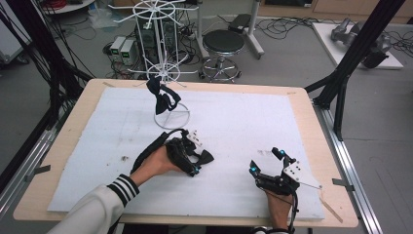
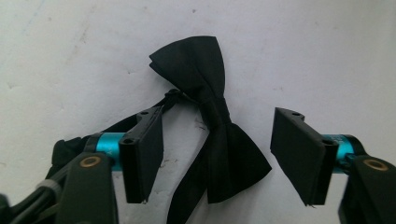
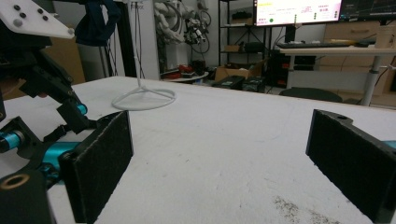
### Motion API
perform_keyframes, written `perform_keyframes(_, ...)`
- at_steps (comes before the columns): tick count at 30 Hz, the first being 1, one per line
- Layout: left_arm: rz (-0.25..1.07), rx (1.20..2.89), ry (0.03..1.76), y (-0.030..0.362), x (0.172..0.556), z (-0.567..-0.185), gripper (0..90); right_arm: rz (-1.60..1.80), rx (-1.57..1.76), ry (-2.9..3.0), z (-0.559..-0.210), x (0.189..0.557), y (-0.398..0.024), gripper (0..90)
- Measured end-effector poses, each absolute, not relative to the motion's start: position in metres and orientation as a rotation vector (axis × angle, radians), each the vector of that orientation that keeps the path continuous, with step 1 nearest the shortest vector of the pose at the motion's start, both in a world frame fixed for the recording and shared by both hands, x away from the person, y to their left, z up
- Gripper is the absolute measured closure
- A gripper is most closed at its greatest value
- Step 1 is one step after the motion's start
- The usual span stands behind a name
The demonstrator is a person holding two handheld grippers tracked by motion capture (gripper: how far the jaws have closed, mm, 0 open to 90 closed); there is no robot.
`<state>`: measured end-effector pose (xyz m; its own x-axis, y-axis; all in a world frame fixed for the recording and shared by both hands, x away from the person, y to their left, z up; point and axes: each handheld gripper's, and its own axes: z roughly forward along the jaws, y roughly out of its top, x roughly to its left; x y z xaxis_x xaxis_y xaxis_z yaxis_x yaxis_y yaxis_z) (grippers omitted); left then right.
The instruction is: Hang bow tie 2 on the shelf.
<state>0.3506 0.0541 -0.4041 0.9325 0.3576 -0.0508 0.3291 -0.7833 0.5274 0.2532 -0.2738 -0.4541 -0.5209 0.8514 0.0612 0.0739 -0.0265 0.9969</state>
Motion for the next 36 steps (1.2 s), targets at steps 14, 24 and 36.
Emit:
perform_keyframes(14, 0.039, 2.619, 0.555, 0.038, 0.354, -0.409, 49.7, 1.615, 0.98, 1.633, -0.454, 0.253, -0.274, 6.7)
perform_keyframes(24, 0.062, 2.658, 0.561, 0.034, 0.355, -0.412, 64.6, 1.615, 0.978, 1.634, -0.454, 0.253, -0.274, 6.7)
perform_keyframes(36, 0.101, 2.655, 0.554, 0.035, 0.353, -0.41, 75.8, 1.614, 0.978, 1.633, -0.454, 0.253, -0.274, 6.7)
